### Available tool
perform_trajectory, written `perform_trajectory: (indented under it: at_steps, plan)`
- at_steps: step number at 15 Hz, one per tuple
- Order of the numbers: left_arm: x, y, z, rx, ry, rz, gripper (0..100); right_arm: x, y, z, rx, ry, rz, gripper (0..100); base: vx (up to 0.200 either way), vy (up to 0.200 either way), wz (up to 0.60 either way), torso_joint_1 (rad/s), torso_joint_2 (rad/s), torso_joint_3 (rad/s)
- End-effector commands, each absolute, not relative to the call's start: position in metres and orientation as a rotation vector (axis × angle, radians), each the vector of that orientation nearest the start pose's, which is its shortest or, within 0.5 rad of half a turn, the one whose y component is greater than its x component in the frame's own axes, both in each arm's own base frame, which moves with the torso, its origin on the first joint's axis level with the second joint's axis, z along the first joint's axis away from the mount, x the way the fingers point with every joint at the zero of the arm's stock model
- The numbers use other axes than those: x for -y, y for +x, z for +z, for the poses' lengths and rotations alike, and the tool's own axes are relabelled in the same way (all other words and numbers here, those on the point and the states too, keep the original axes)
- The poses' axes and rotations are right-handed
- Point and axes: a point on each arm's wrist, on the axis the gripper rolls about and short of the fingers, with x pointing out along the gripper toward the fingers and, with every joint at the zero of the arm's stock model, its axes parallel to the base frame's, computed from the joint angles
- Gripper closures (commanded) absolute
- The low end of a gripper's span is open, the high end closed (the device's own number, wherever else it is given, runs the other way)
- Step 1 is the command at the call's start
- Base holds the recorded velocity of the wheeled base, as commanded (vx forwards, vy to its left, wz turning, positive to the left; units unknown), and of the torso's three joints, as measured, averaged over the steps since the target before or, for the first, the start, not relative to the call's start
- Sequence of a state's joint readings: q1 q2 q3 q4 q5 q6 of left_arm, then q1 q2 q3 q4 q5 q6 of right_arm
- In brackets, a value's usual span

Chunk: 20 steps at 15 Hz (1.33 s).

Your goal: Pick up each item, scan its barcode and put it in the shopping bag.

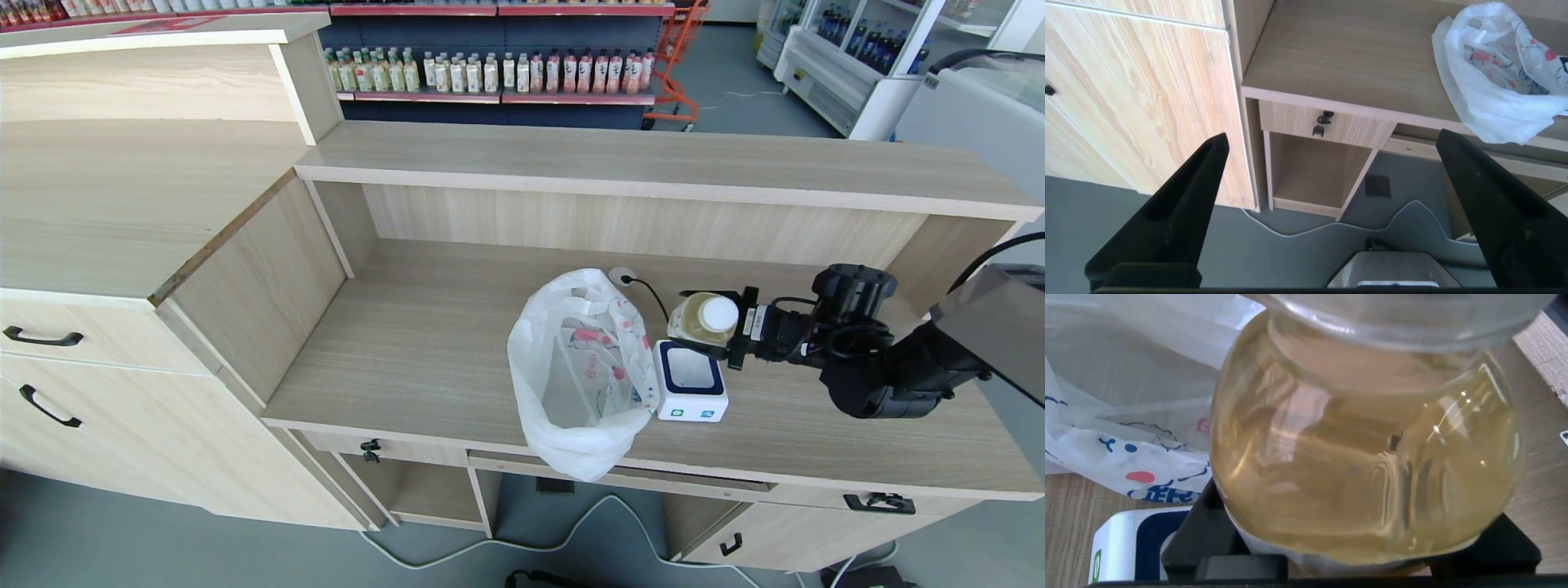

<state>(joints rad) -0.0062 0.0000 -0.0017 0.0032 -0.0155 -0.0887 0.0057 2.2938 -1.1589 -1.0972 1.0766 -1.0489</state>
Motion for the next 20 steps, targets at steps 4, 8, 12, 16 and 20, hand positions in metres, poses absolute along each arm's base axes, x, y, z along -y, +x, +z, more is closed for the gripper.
perform_trajectory:
  at_steps: [4,8,12,16,20]
  plan:
    - [0.0,-0.023,0.076,-0.002,-0.089,-0.021,0,-0.03,0.438,0.084,0.536,-0.916,1.013,100,0.0,0.0,0.0,0.0,0.0,0.0]
    - [0.0,-0.023,0.076,-0.002,-0.089,-0.021,0,-0.031,0.438,0.08,0.533,-0.92,1.019,100,0.0,0.0,0.0,0.0,0.0,0.0]
    - [0.0,-0.023,0.076,-0.002,-0.089,-0.021,0,-0.035,0.444,0.078,0.543,-0.923,1.023,100,0.0,0.0,0.0,0.0,0.0,0.0]
    - [0.0,-0.023,0.076,-0.002,-0.089,-0.021,0,-0.037,0.447,0.077,0.548,-0.923,1.025,100,0.0,0.0,0.0,0.0,0.0,0.0]
    - [0.0,-0.023,0.076,-0.002,-0.089,-0.021,0,-0.033,0.431,0.087,0.527,-0.911,1.019,100,0.0,0.0,0.0,0.0,0.0,0.0]
